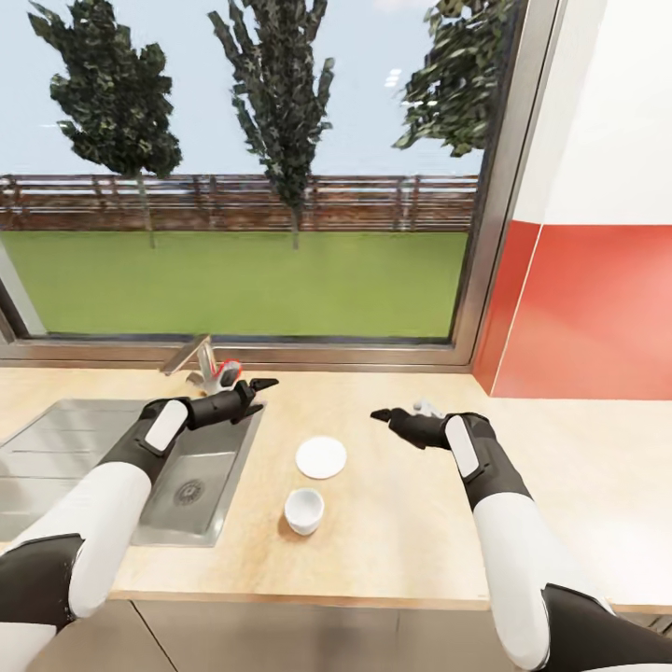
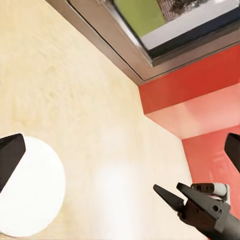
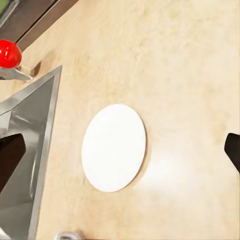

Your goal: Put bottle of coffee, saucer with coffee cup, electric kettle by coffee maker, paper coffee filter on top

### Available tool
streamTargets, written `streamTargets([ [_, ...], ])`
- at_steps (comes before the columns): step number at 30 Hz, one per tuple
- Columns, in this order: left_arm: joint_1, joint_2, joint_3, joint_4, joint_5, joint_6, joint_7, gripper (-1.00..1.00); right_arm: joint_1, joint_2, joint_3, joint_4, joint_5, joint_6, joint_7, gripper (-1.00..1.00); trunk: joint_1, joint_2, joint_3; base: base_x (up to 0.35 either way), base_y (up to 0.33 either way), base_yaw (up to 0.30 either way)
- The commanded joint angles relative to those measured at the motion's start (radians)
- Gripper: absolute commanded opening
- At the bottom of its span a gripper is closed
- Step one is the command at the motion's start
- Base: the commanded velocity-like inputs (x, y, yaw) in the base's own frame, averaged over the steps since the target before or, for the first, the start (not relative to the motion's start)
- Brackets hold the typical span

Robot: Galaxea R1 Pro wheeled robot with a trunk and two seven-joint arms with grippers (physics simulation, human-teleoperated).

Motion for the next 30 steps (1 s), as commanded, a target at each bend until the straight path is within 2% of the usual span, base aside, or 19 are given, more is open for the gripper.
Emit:
streamTargets([
  [1, 0.001, 0.000, 0.004, 0.000, -0.001, 0.006, -0.003, 1.00, -0.001, 0.001, -0.006, 0.001, 0.007, 0.005, 0.007, 1.00, 0.001, -0.002, -0.002, 0.334, 0.000, 0.000],
  [8, 0.019, -0.001, 0.004, 0.000, -0.001, 0.004, -0.003, 1.00, -0.001, 0.001, -0.006, 0.006, 0.006, 0.005, 0.007, 1.00, 0.001, -0.002, -0.002, 0.262, 0.000, 0.000],
  [12, 0.030, -0.002, 0.003, 0.000, -0.001, 0.004, -0.002, 1.00, -0.001, 0.001, -0.006, 0.009, 0.006, 0.005, 0.007, 1.00, 0.001, -0.002, -0.002, 0.067, 0.000, 0.000],
  [17, 0.072, -0.004, 0.002, -0.001, -0.003, 0.003, 0.003, 1.00, -0.001, 0.001, -0.005, 0.020, 0.007, 0.006, 0.007, 1.00, 0.001, -0.002, -0.002, 0.011, 0.000, 0.000],
  [25, 0.107, -0.013, 0.002, -0.001, -0.008, 0.003, 0.056, 1.00, 0.004, 0.001, -0.004, 0.024, 0.006, 0.006, 0.009, 1.00, 0.001, -0.002, -0.002, 0.001, 0.000, 0.000],
  [30, 0.112, -0.015, -0.004, 0.001, -0.033, 0.004, 0.081, 1.00, 0.029, 0.002, -0.003, 0.061, 0.007, 0.006, 0.034, 1.00, 0.001, -0.002, -0.002, 0.000, 0.000, 0.000],
])
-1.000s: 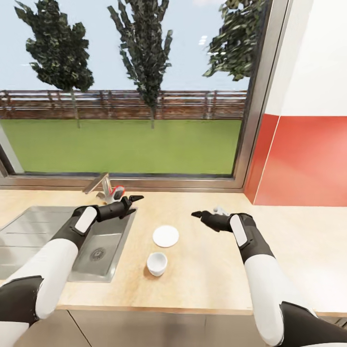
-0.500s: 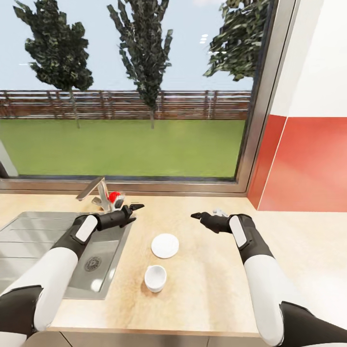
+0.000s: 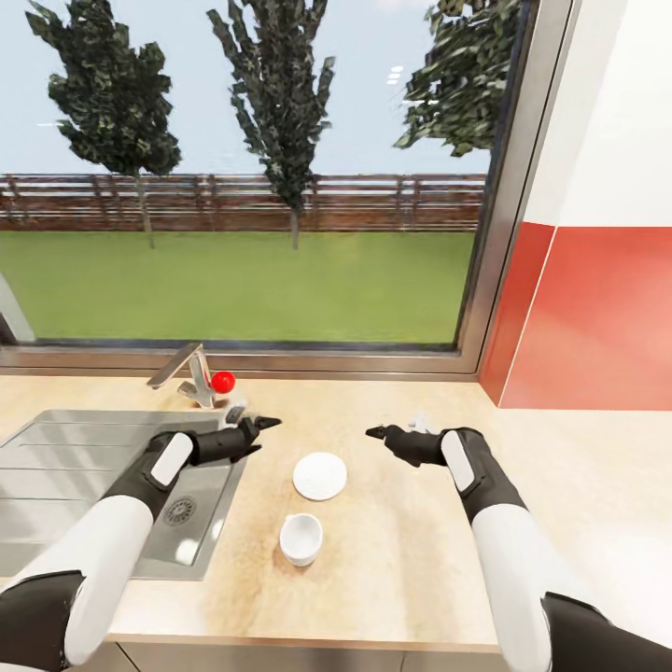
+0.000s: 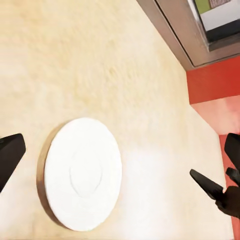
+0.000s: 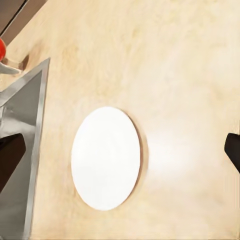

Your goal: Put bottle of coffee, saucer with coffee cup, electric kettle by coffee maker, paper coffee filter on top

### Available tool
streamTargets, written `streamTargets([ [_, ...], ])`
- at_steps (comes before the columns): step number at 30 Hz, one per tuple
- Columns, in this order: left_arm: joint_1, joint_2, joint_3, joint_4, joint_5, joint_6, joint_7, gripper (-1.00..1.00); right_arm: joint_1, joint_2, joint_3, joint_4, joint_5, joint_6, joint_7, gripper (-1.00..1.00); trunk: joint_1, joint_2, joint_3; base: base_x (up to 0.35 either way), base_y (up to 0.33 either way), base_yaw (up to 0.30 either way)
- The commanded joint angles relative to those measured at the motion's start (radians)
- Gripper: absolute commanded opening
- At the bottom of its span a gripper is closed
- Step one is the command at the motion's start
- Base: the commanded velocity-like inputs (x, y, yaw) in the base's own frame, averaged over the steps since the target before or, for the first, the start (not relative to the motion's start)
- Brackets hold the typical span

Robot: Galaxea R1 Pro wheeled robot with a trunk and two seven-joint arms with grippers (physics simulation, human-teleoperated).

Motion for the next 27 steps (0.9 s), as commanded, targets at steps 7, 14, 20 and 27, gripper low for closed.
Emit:
streamTargets([
  [7, 0.025, -0.008, 0.002, -0.003, -0.009, 0.007, -0.006, 1.00, 0.005, 0.002, 0.097, 0.087, 0.006, 0.005, 0.088, 1.00, 0.001, -0.002, -0.002, 0.000, 0.000, 0.000],
  [14, 0.028, -0.008, -0.003, -0.013, -0.009, 0.007, -0.010, 1.00, 0.007, 0.002, 0.190, 0.135, 0.005, 0.003, 0.122, 1.00, 0.001, -0.002, -0.002, 0.000, 0.000, 0.000],
  [20, 0.031, -0.009, -0.001, -0.015, -0.008, 0.008, -0.013, 1.00, 0.007, 0.002, 0.195, 0.170, 0.005, 0.001, 0.151, 1.00, 0.001, -0.002, -0.002, 0.000, 0.000, 0.000],
  [27, 0.032, -0.009, -0.001, -0.015, -0.009, 0.007, -0.099, 1.00, 0.007, 0.001, 0.196, 0.192, 0.006, 0.001, 0.200, 1.00, 0.001, -0.002, -0.002, 0.000, 0.000, 0.000],
])
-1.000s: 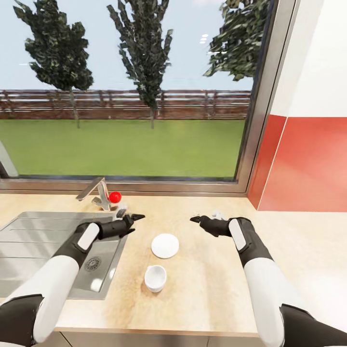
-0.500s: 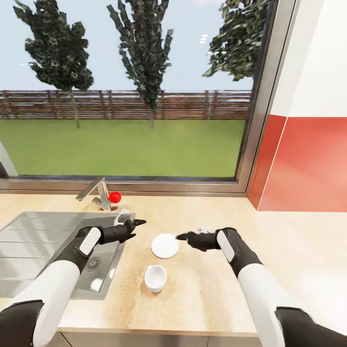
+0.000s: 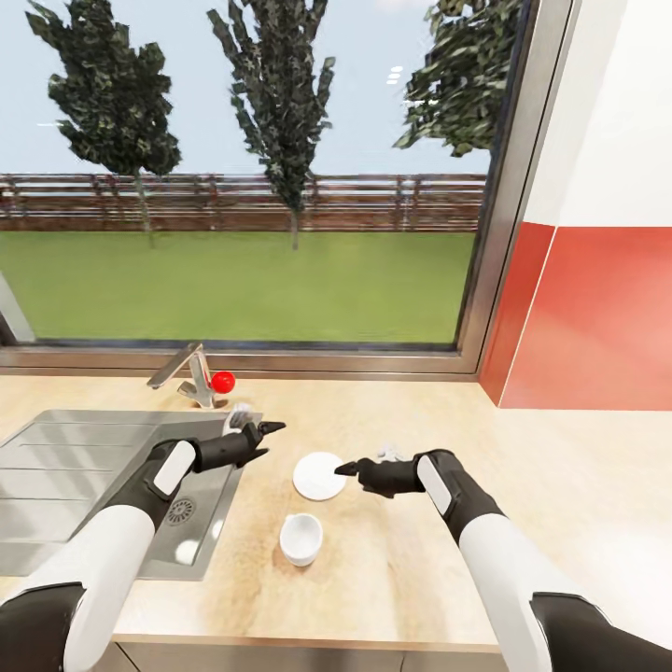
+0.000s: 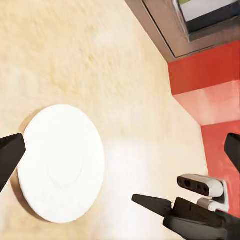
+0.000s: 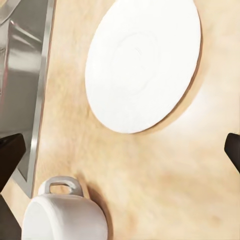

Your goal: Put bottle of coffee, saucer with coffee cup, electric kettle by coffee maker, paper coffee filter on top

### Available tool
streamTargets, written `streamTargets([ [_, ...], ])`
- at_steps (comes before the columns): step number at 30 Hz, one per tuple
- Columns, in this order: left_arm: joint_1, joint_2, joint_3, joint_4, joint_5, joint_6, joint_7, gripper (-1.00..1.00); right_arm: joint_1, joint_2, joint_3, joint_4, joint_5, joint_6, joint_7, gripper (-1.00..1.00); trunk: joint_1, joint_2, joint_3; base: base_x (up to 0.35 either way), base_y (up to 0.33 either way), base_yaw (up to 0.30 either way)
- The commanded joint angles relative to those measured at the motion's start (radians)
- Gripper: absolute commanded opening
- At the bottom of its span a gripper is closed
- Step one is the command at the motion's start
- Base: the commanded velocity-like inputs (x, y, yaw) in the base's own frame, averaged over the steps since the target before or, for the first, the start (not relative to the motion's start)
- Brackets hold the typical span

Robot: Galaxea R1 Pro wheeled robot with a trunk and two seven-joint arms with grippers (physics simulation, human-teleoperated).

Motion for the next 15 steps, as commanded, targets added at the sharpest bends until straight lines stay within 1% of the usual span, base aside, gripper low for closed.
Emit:
streamTargets([
  [1, -0.001, 0.000, 0.003, 0.000, -0.002, 0.005, -0.017, 1.00, -0.001, 0.001, -0.008, 0.001, 0.004, 0.007, 0.005, 1.00, 0.001, -0.002, -0.002, 0.000, 0.000, 0.000],
  [3, 0.000, 0.000, 0.001, 0.003, -0.002, -0.009, -0.058, 1.00, -0.001, 0.001, -0.008, 0.002, 0.004, 0.007, 0.008, 1.00, 0.001, -0.002, -0.002, 0.000, 0.000, 0.000],
  [5, 0.002, 0.000, -0.008, 0.007, -0.003, -0.026, -0.073, 1.00, -0.001, 0.001, -0.008, 0.003, 0.004, 0.007, 0.009, 1.00, 0.001, -0.002, -0.002, 0.000, 0.000, 0.000],
  [12, 0.027, 0.000, -0.062, 0.012, -0.002, -0.086, -0.089, 1.00, -0.001, 0.001, -0.007, 0.004, 0.003, 0.007, 0.011, 1.00, 0.001, -0.002, -0.002, 0.005, 0.000, 0.000],
  [15, 0.032, 0.000, -0.071, 0.012, -0.002, -0.094, -0.090, 1.00, -0.001, 0.001, -0.008, 0.003, 0.002, 0.007, 0.011, 1.00, 0.001, -0.002, -0.002, 0.174, 0.000, 0.000],
])
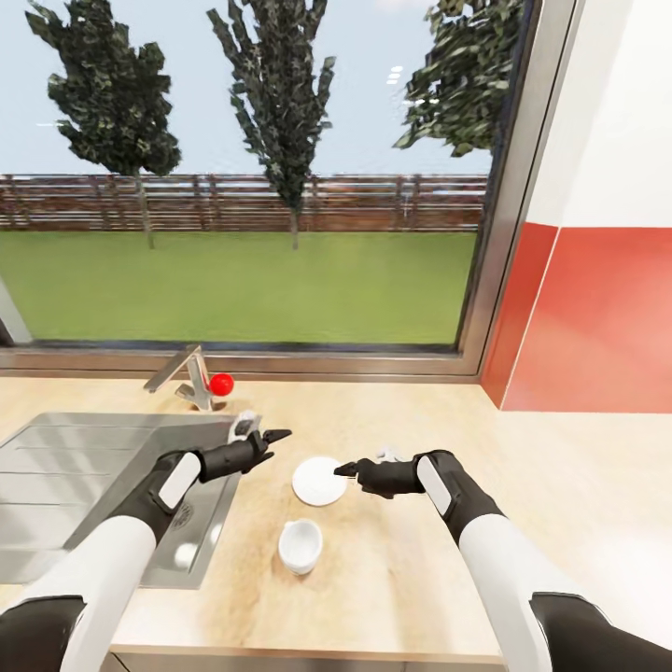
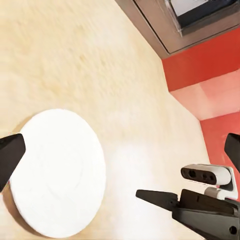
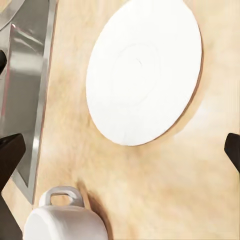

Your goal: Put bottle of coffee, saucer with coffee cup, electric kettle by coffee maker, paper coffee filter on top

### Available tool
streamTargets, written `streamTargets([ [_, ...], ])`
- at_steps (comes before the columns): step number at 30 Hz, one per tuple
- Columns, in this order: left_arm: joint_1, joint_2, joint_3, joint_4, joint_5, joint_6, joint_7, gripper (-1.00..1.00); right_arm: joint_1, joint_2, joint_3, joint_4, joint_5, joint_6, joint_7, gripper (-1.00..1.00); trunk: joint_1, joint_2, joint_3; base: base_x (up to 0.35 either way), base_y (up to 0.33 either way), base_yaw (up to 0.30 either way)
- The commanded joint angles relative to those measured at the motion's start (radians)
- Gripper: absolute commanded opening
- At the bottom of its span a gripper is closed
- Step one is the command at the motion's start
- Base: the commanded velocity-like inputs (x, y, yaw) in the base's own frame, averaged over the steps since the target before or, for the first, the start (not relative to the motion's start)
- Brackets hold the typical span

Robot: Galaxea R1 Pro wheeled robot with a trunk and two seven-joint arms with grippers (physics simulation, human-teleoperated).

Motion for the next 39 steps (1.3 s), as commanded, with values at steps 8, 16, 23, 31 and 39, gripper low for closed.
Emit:
streamTargets([
  [8, 0.002, -0.001, 0.000, 0.000, 0.002, 0.002, -0.002, 1.00, -0.001, 0.001, -0.009, -0.001, 0.003, 0.007, 0.003, 1.00, 0.001, -0.002, -0.002, 0.154, 0.000, 0.000],
  [16, 0.004, -0.008, 0.000, 0.002, 0.002, 0.001, -0.002, 1.00, -0.001, 0.001, -0.007, 0.017, 0.002, 0.007, 0.008, 1.00, 0.001, -0.002, -0.002, 0.010, 0.000, 0.000],
  [23, 0.024, -0.038, -0.002, 0.002, 0.001, 0.001, -0.002, 1.00, -0.001, 0.001, -0.007, 0.083, 0.003, 0.007, 0.092, 1.00, 0.001, -0.002, -0.002, 0.000, 0.000, 0.000],
  [31, 0.056, -0.061, -0.002, 0.002, 0.001, -0.006, -0.002, 1.00, -0.001, 0.002, -0.007, 0.095, 0.004, 0.007, 0.106, 1.00, 0.001, -0.002, -0.002, 0.000, 0.000, 0.000],
  [39, 0.070, -0.064, -0.003, 0.004, -0.003, -0.009, 0.008, 1.00, -0.001, 0.008, -0.006, 0.096, 0.004, 0.007, 0.107, 1.00, 0.001, -0.002, -0.002, 0.000, 0.000, 0.000],
])
